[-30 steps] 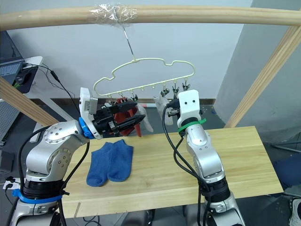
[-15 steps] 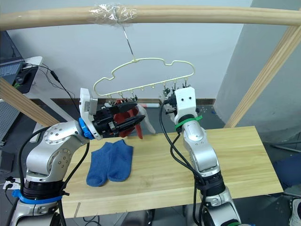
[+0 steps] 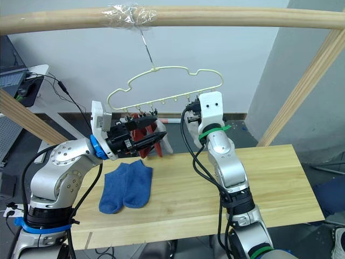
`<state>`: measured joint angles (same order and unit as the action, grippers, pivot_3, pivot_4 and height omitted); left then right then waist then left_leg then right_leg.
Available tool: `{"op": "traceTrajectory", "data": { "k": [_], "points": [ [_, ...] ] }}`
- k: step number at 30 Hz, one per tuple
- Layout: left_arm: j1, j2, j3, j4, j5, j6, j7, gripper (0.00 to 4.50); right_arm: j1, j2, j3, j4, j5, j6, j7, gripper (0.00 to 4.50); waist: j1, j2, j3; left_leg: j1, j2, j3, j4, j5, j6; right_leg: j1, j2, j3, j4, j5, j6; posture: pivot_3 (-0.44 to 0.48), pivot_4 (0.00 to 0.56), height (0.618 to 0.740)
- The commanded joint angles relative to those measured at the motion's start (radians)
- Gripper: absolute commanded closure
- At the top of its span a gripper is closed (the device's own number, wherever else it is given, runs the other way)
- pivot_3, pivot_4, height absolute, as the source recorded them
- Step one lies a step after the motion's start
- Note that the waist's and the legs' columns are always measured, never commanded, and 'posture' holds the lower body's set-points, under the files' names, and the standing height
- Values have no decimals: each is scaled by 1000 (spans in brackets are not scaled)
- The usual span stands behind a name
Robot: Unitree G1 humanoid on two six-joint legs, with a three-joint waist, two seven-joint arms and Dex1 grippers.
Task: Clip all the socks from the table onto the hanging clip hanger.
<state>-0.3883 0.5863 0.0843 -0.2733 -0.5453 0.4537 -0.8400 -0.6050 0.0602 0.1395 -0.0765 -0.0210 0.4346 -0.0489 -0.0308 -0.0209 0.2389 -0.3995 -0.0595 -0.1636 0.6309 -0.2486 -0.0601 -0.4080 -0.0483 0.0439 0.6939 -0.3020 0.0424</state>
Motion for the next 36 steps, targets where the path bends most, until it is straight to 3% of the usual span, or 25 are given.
{"op": "traceTrajectory", "data": {
  "k": [1, 4, 7, 12, 21, 24, 27, 36],
  "points": [
    [-4, 3, 11, -28, -4, -14, 0, 1551, -15, 14, -1, -25, -13, -34, -6, 3331, 0, 0, 0, 0, 0, 0, 0, 0, 0, 0, 0, 0, 0, 0, 0, 100, 228, 740],
    [-5, 2, 10, -29, -5, -13, 2, 1551, -14, 17, 0, -27, -11, -36, -3, 3331, 0, 0, 0, 0, 0, 0, 0, 0, 0, 0, 0, 0, 0, 0, 0, 102, 228, 740],
    [-7, 0, 8, -31, -5, -12, 4, 1551, -11, 19, -1, -31, -10, -36, -2, 2797, 0, 0, 0, 0, 0, 0, 0, 0, 0, 0, 0, 0, 1, 0, 0, 102, 228, 740],
    [-9, -2, 3, -29, -2, -14, 4, 1551, -12, 23, 0, -28, -8, -33, 6, 1040, 0, 0, 0, 0, 0, 0, 0, 0, -1, -1, 0, 0, 2, 0, 0, 101, 227, 740],
    [-14, -4, 1, -26, 1, -16, 7, 1551, -11, 47, -9, -25, 5, -22, 9, 1040, 0, 0, 0, 0, 0, 0, 0, 1, -1, -1, 0, 0, 2, 0, 0, 101, 226, 740],
    [-14, -5, 1, -27, 1, -14, 8, 1551, -11, 57, -15, -22, 10, -18, 1, 1623, 0, 0, 0, 0, 0, 0, 0, 1, -1, -1, 0, 0, 2, 0, 0, 101, 226, 740],
    [-15, -5, 1, -26, 1, -13, 8, 1551, -13, 63, -18, -18, 11, -14, -2, 2647, 0, 0, 0, 0, 0, 0, 0, 1, -1, -1, 0, 0, 2, 0, 0, 101, 226, 740],
    [-9, -7, -1, -33, 2, -11, 14, 1551, -11, 69, -20, -22, 3, -9, 0, 2647, 0, 0, 0, 0, 0, 0, 0, 1, -1, -1, 0, 0, 2, 0, 0, 104, 229, 740]
  ]
}}
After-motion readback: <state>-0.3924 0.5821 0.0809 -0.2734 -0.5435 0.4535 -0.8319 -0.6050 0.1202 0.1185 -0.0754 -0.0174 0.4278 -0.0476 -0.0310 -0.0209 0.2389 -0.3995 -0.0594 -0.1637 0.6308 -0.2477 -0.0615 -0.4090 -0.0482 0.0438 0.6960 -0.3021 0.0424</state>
